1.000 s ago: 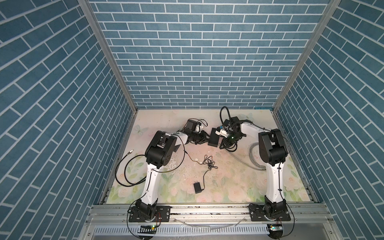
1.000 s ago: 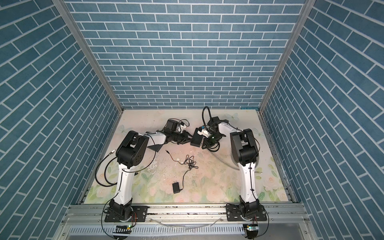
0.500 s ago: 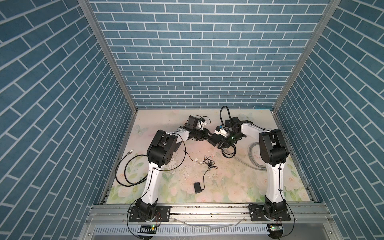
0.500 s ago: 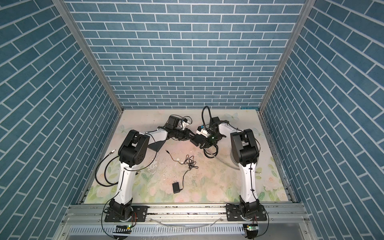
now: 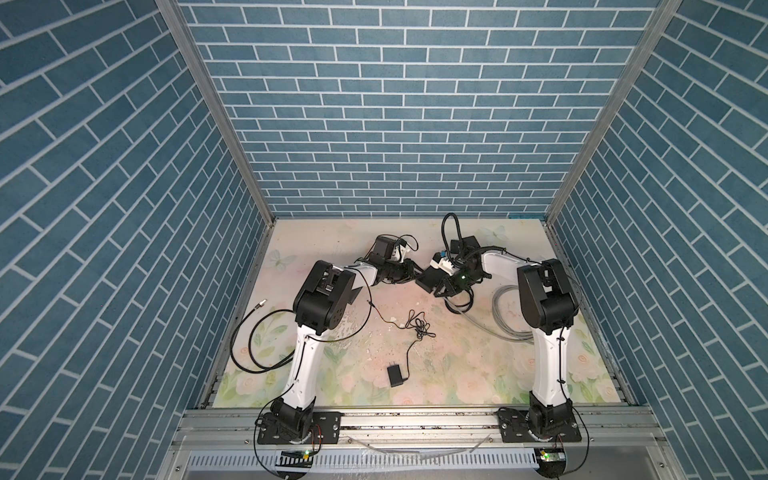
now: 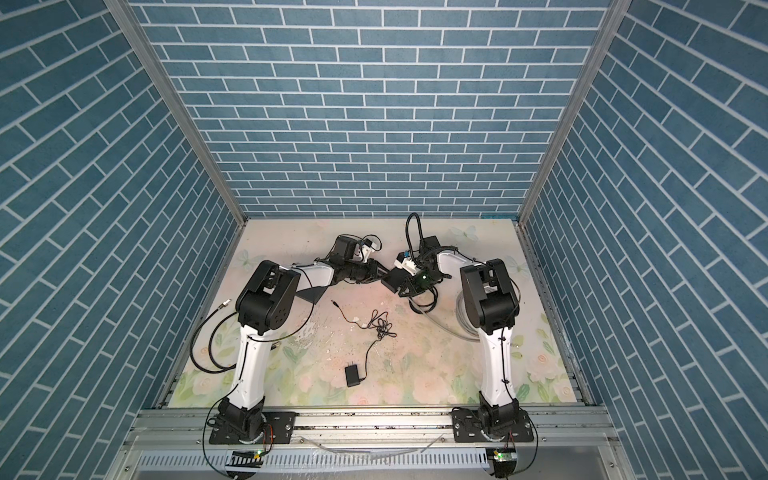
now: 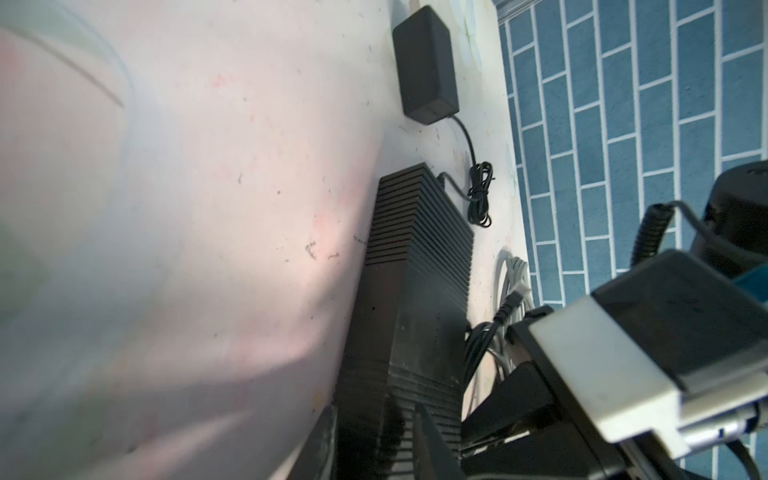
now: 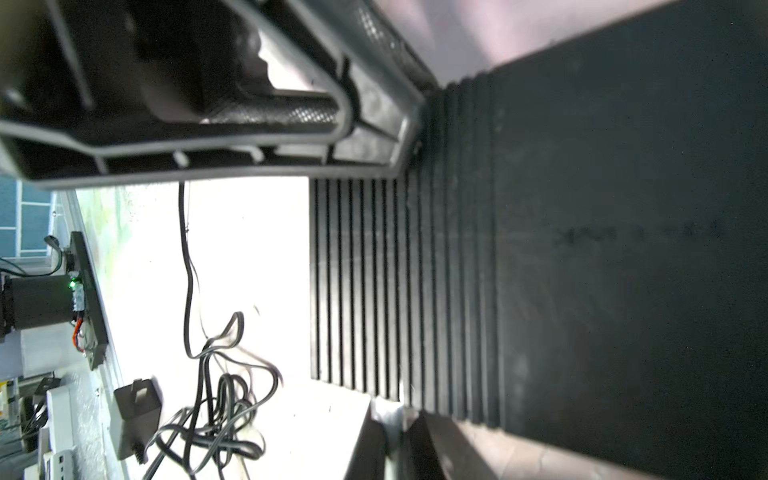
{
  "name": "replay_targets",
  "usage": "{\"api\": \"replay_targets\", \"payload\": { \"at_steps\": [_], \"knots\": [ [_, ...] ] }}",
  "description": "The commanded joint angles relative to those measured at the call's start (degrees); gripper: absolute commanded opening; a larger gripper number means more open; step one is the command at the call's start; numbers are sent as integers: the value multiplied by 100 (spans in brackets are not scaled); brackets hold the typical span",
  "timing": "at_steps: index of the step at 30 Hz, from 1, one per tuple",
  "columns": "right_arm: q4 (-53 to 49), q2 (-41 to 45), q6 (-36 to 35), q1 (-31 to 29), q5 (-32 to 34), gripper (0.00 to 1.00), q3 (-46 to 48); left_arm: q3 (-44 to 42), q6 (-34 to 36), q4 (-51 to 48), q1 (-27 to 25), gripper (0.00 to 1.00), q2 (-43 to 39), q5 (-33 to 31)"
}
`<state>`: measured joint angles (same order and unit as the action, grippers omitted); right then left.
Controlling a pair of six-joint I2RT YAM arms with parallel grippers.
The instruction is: Insert the plug into the switch port
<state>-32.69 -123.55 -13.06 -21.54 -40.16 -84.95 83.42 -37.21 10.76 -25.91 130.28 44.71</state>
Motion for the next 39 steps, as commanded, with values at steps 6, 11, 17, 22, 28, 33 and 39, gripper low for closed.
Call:
{"api": "replay_targets", "payload": {
  "at_steps": [6, 11, 17, 22, 28, 33, 39],
  "knots": [
    [1943, 143, 190, -70, 81, 8, -194, -389, -376, -130, -731, 30, -100, 1328],
    [1827, 294, 86, -72, 348, 14, 18, -500, -335, -293, -660, 30, -226, 979],
    [990, 681, -590, 58, 720, 28, 351, -478, -86, -938, -190, 30, -331, 12],
    [1099, 1069, -608, 244, 139, 37, 712, -318, 161, -1302, -13, 32, -493, -352],
    [166, 1184, -834, 299, 552, 39, 142, -49, 293, -1584, 25, 36, -577, -539],
    [-985, 1061, -1517, 229, 1282, 36, -167, 124, 272, -1561, 23, 50, -540, -648],
    [-350, 1388, -1662, -137, 1555, 33, 626, 517, 160, -1412, -27, 55, -254, -429]
  ]
}}
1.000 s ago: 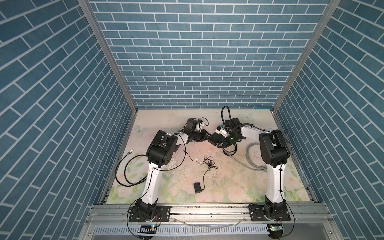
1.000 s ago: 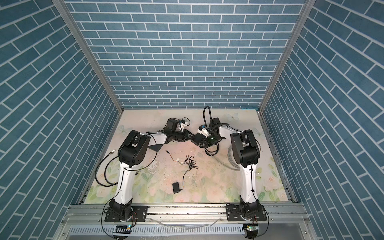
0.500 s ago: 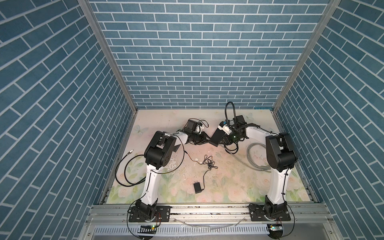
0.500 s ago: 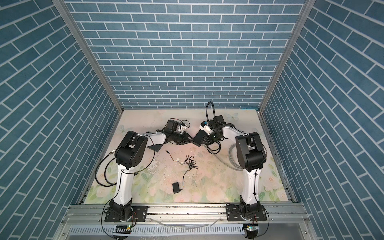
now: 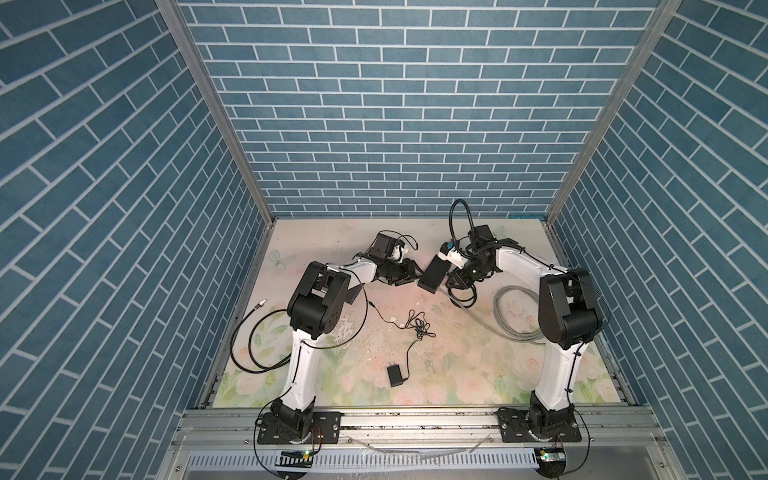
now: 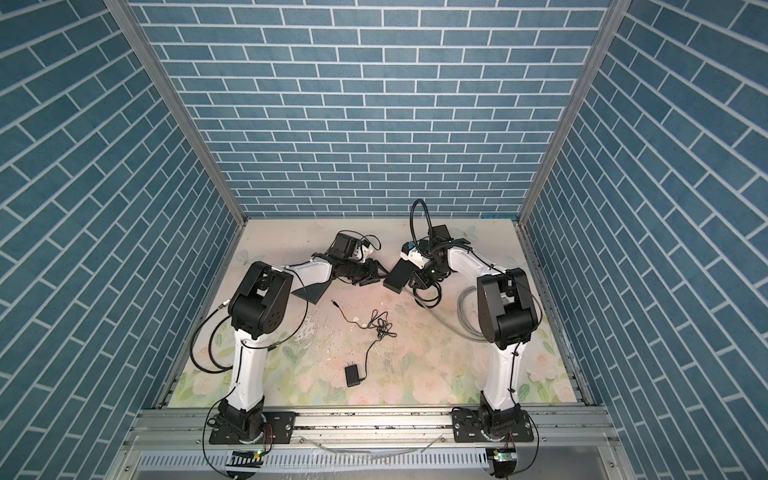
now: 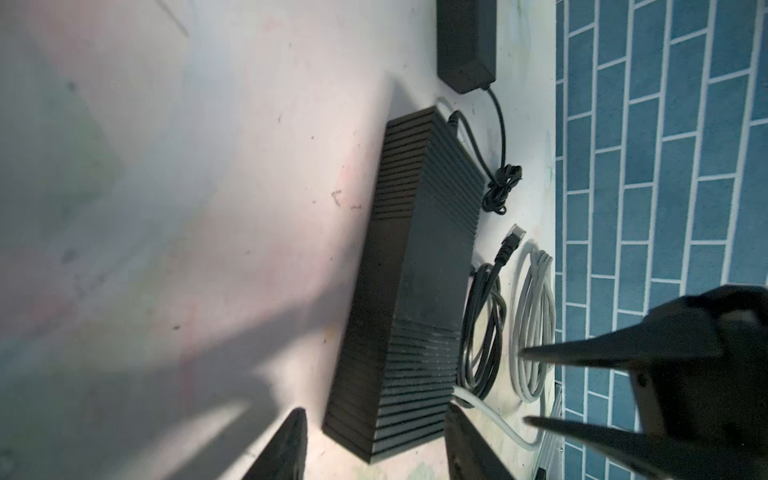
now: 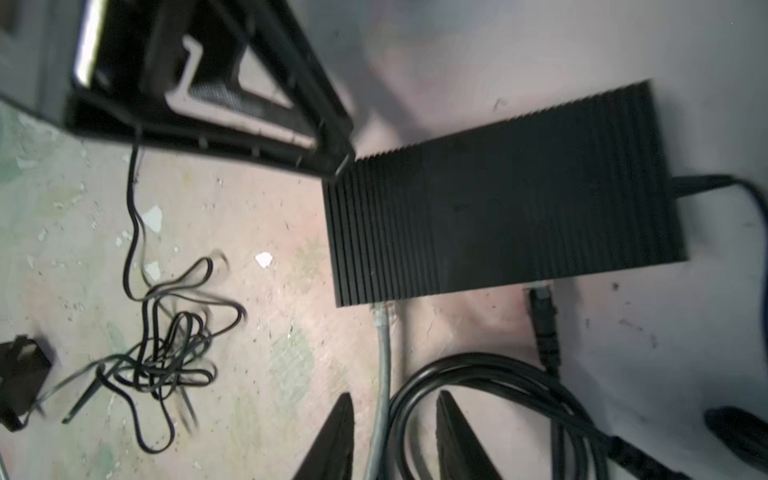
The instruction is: Insert the plug into the switch port
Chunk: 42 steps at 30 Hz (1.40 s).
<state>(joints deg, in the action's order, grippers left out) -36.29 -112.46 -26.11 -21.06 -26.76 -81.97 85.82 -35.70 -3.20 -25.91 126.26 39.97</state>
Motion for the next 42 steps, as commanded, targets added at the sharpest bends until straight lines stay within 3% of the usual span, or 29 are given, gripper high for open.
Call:
{"api": "replay_targets", "payload": {
  "at_steps": [1, 9, 15, 22, 28, 34, 39, 42],
  "knots": [
    [145, 303, -287, -213, 220, 33, 417, 356, 32, -51, -55, 55, 211, 51],
    [333, 38, -102, -434, 751, 26, 339, 483, 116, -98, -191, 47, 409, 28],
    [623, 142, -69, -460, 1120, 26, 457, 372, 77, -5, -213, 46, 413, -33],
    [270, 84, -332, -469, 949, 27, 289, 334, -40, 105, -213, 45, 405, -23],
    [130, -219, -456, -566, 1285, 24, 264, 230, -92, 178, -221, 45, 305, -17],
    [172, -324, -430, -601, 1420, 18, 149, 146, -147, 263, -265, 45, 311, 11],
    [184, -408, -467, -645, 1543, 3, 96, 84, -174, 287, -282, 42, 307, 57],
    [395, -360, -445, -654, 1583, 0, 118, -8, -187, 306, -345, 38, 278, 158]
  ]
}}
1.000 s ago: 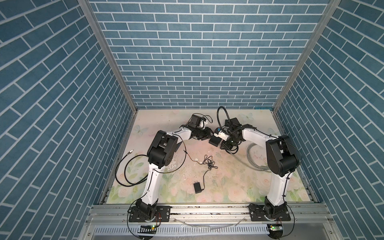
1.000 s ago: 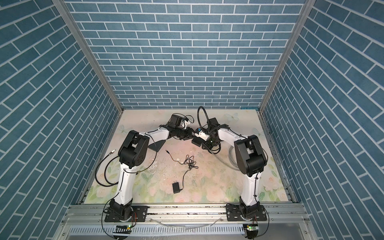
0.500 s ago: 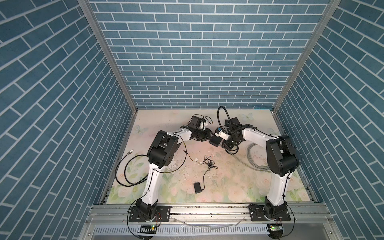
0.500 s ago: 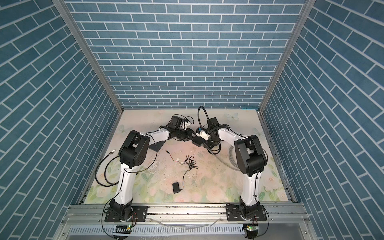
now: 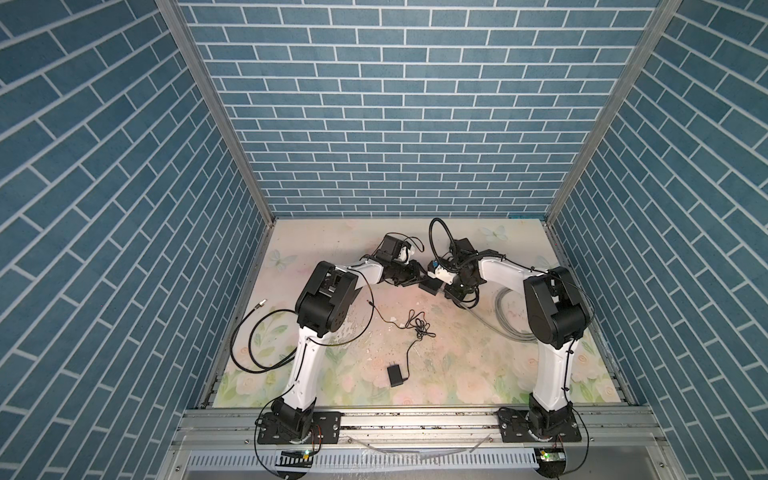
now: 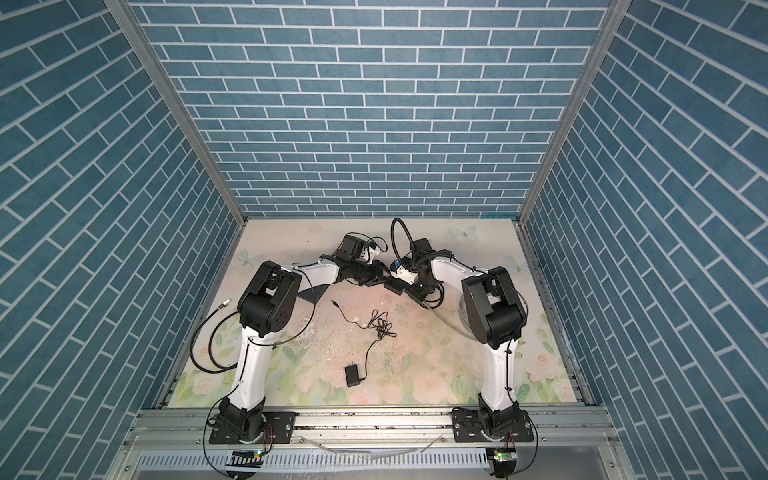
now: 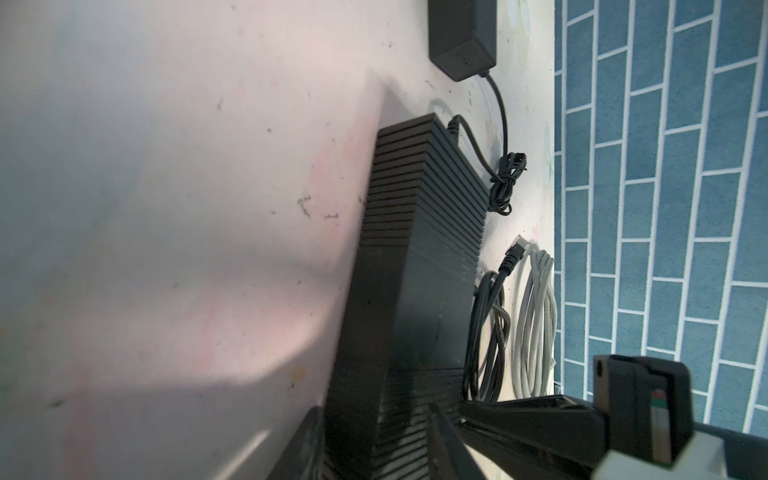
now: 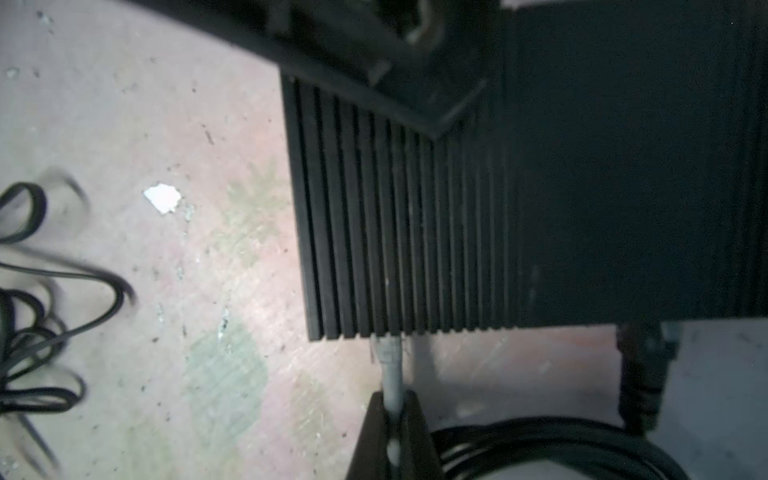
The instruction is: Insert the plug into the switch port
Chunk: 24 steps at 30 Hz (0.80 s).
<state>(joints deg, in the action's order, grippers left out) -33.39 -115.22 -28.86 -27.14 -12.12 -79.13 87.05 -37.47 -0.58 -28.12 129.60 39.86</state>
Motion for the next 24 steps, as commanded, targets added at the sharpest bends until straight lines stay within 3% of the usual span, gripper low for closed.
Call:
{"api": "replay_targets", "payload": {
  "at_steps": [1, 7, 24],
  "knots": [
    [206, -64, -133, -46, 61, 0, -156, -210, -65, 82, -148, 38, -65, 206],
    [410, -171, 18, -62, 171, 0, -399, -732, -545, 767, -332, 36, -141, 426],
    [1722, -111, -23, -112, -542, 0, -209, -423, -246, 450, -720, 35, 74, 1119]
  ]
}}
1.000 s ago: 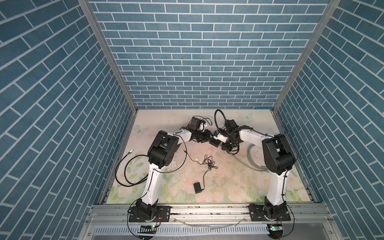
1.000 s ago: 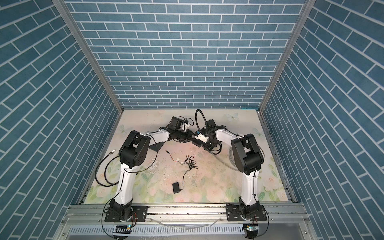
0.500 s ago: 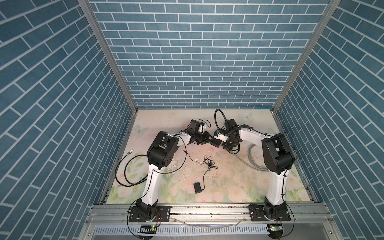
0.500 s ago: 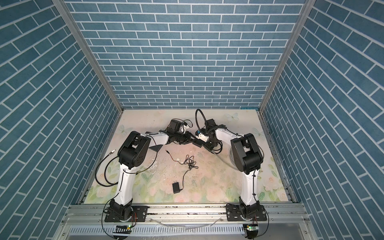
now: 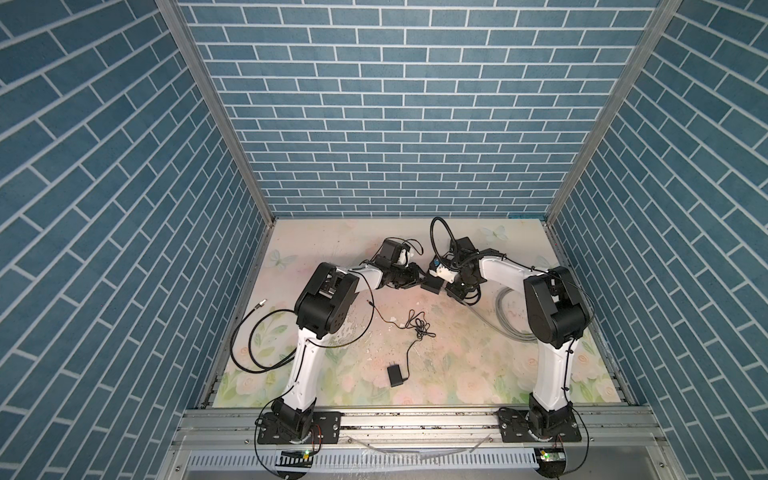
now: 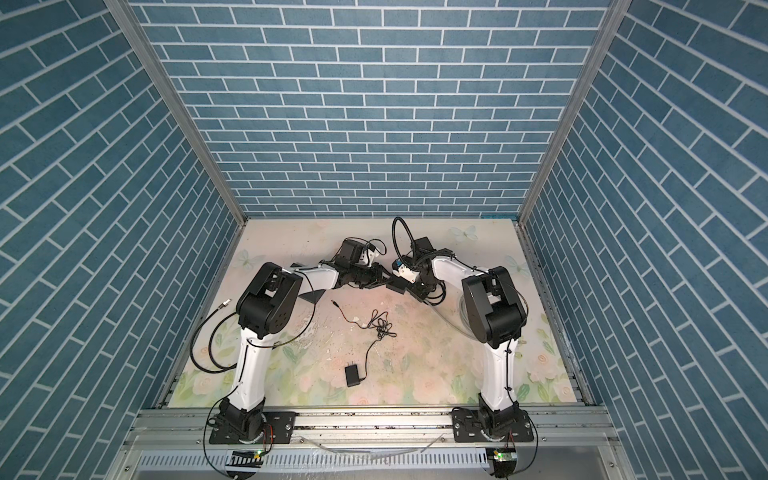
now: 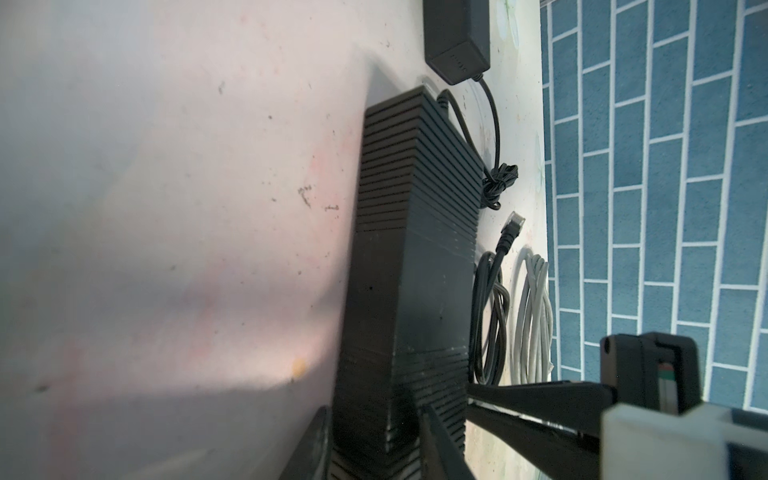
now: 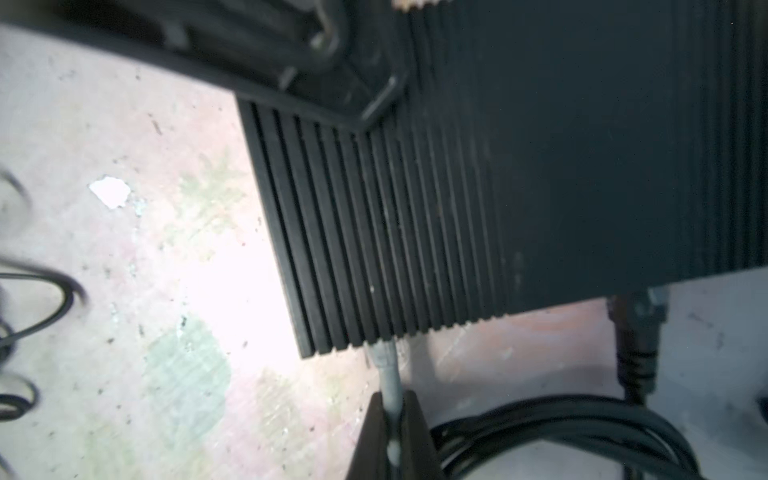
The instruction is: Insert the plug into the switch port
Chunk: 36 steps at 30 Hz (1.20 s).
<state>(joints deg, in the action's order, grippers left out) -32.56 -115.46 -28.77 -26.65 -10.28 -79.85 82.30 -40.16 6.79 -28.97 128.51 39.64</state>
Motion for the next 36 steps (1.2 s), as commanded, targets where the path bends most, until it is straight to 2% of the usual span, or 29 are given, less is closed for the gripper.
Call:
{"api": "replay_targets", "payload": {
  "at_steps": [1, 5, 9, 11, 17, 22, 24, 26, 28, 29, 32, 36],
  "knots": [
    [1653, -103, 5, -162, -759, 0, -169, 63, 7, -268, -666, 35, 175, 1159],
    [1743, -117, 14, -156, -808, 0, -138, 46, -25, -223, -696, 34, 118, 1163],
    [1593, -61, -217, -83, -911, 0, -101, 90, -44, -212, -474, 34, 69, 1055],
    [1458, -38, -370, -31, -926, 0, -137, 264, 168, -528, -369, 39, 62, 926],
    [743, -168, -788, 248, -463, 0, -392, 823, 1025, -1755, 255, 57, -209, -203],
    [524, -365, -831, 517, -141, 0, -582, 1186, 1367, -2382, 811, 65, -615, -1206],
    [578, -408, -832, 586, -106, 1, -611, 1161, 1389, -2428, 938, 66, -781, -1392],
    [783, -470, -832, 640, -36, 12, -600, 1075, 1371, -2453, 1022, 66, -946, -1587],
    [915, -537, -873, 662, 65, 29, -633, 943, 1353, -2549, 1081, 66, -1131, -1887],
    [927, -554, -872, 663, 141, 34, -669, 872, 1374, -2591, 1091, 66, -1226, -2014],
    [863, -294, -841, 662, 142, 43, -664, 638, 1455, -2837, 1118, 68, -1564, -2540],
    [540, 530, -684, 662, -146, 51, -577, 363, 1623, -3165, 1215, 69, -1886, -3166]
  ]
}}
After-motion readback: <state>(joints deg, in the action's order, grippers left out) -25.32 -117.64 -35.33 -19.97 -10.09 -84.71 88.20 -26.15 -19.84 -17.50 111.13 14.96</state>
